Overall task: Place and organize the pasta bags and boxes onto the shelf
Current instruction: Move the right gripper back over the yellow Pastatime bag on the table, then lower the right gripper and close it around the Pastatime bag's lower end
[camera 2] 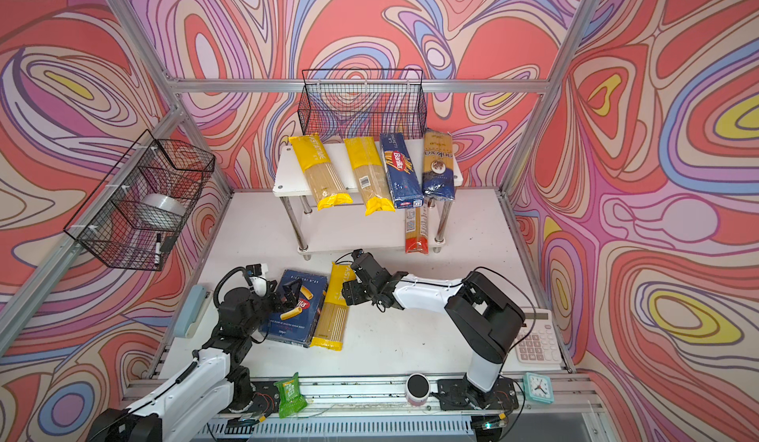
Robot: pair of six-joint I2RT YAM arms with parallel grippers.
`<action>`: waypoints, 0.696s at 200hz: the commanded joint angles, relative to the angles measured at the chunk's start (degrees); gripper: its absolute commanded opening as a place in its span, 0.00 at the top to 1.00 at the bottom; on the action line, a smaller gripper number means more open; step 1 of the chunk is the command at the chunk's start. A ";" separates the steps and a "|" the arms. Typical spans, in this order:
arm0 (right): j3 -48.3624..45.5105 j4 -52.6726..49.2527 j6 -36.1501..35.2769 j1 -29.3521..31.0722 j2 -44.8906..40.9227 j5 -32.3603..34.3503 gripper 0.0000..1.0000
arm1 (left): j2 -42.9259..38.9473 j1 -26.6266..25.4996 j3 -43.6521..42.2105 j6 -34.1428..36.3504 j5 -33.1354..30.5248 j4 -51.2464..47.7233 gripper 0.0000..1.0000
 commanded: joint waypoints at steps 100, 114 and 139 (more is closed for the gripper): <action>4.10 1.30 -0.08 2.47 7.52 -1.95 0.13 | 0.19 -0.05 -0.73 -0.20 0.90 2.23 0.00; 4.43 1.45 0.04 2.92 7.86 -2.21 0.13 | 0.29 -0.05 -0.69 -0.22 0.87 2.18 0.00; 6.01 -0.39 -0.69 4.39 8.88 -0.83 0.13 | 0.38 -0.04 -0.66 -0.22 1.11 2.27 0.00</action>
